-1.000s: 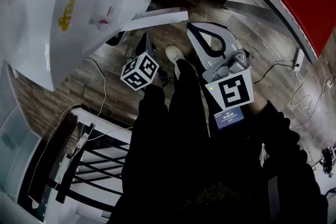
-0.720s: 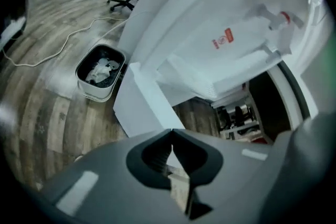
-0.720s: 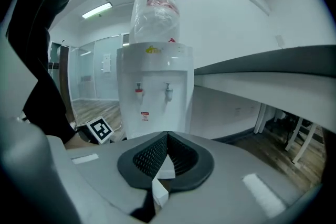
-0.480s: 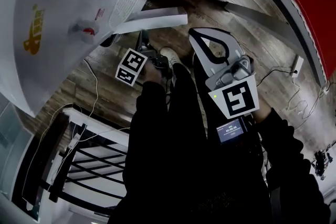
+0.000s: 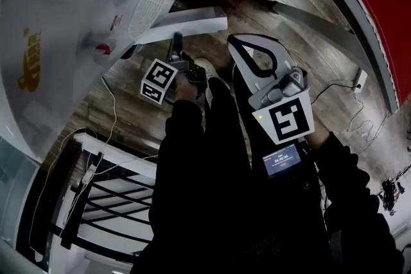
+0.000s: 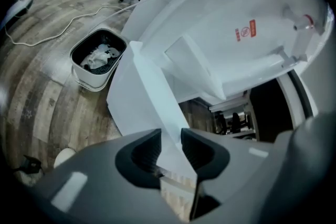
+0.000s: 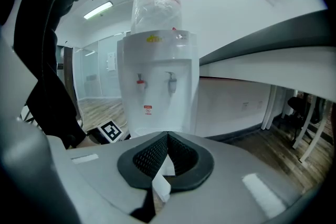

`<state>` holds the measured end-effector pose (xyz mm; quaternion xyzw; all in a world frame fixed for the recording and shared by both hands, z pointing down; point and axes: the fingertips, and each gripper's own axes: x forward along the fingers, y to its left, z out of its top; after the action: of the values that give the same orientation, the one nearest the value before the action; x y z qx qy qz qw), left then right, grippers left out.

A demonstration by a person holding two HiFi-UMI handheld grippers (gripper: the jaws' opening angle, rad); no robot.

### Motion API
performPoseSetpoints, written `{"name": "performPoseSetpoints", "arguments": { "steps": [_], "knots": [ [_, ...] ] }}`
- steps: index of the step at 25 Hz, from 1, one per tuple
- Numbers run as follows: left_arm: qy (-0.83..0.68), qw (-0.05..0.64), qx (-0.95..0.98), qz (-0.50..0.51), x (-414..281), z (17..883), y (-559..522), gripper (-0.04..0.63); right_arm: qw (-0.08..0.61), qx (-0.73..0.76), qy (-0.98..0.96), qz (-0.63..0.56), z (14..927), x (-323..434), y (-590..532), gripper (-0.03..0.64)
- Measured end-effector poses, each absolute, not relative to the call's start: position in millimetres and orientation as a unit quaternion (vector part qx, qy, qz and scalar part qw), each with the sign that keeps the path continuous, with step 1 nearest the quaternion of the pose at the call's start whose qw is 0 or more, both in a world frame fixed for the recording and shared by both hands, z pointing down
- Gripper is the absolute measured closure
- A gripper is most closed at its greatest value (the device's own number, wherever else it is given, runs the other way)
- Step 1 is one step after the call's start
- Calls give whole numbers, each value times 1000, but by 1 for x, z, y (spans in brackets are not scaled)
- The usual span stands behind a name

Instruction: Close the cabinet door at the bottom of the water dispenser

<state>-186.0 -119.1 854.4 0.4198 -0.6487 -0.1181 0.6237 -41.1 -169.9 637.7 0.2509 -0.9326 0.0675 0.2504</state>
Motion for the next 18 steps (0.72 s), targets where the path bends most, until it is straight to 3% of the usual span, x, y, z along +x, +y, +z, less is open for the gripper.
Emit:
{"name": "performPoseSetpoints", "arguments": {
  "steps": [18],
  "knots": [
    [-660,588,457,-100,-198,852,-192,499,238,275,-928,80,644,-37,-184,621]
  ]
}}
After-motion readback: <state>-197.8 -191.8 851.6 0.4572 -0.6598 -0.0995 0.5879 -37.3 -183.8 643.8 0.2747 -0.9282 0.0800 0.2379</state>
